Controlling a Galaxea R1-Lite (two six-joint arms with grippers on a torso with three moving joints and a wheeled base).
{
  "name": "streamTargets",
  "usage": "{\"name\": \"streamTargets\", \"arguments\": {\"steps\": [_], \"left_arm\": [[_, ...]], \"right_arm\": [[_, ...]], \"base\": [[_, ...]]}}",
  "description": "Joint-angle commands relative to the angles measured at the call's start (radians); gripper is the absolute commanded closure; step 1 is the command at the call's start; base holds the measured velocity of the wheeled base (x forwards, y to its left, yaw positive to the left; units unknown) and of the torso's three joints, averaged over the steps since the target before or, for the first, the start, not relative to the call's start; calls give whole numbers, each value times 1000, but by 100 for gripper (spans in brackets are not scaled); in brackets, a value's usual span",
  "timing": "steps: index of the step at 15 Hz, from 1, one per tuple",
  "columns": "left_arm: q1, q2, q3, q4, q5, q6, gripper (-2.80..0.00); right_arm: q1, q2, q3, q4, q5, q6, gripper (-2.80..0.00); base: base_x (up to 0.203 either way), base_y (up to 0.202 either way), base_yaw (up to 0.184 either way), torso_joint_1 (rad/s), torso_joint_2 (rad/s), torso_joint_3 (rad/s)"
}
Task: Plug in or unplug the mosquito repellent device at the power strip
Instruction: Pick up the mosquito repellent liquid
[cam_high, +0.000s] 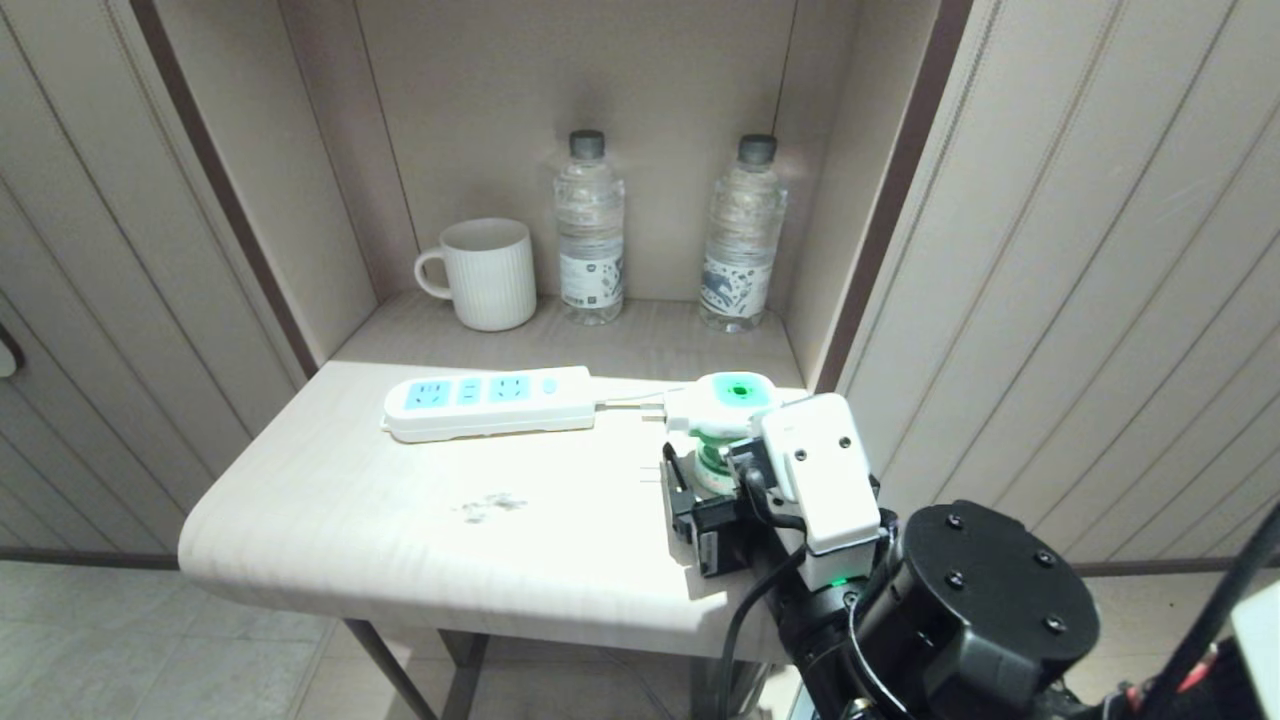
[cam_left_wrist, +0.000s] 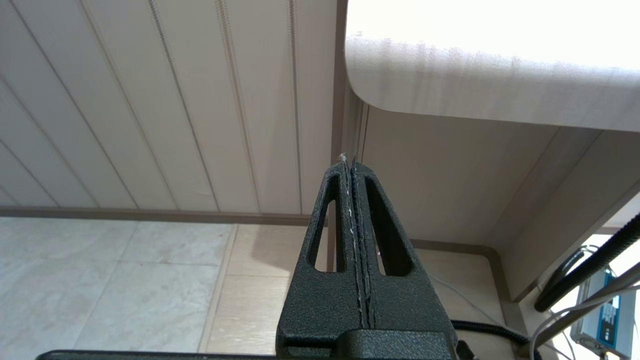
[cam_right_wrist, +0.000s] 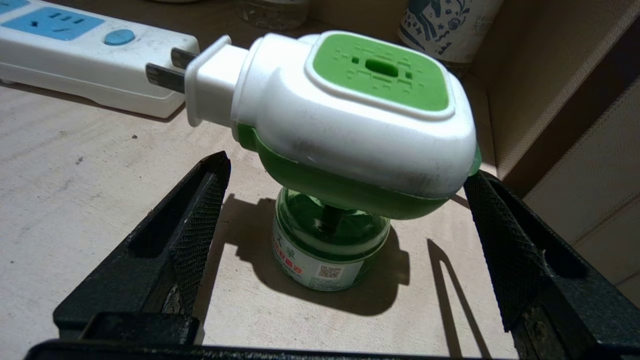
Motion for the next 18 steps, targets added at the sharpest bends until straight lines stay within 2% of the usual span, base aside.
{"name": "streamTargets", "arguments": {"steps": [1,11,14,18], "left_arm": [[0,1,0,0,0,0,0],[0,1,0,0,0,0,0],[0,1,0,0,0,0,0],[0,1,0,0,0,0,0]], "right_arm": [[-2,-28,-2,-11,7,1,-280],[58,-81,61,-11,9,30,-280],[108,-109,110,-11,2,36,-280],[113,-157,211,-16,3,65,-280]], "base": [[0,0,0,0,0,0],[0,0,0,0,0,0],[0,0,0,0,0,0],[0,0,0,0,0,0]]}}
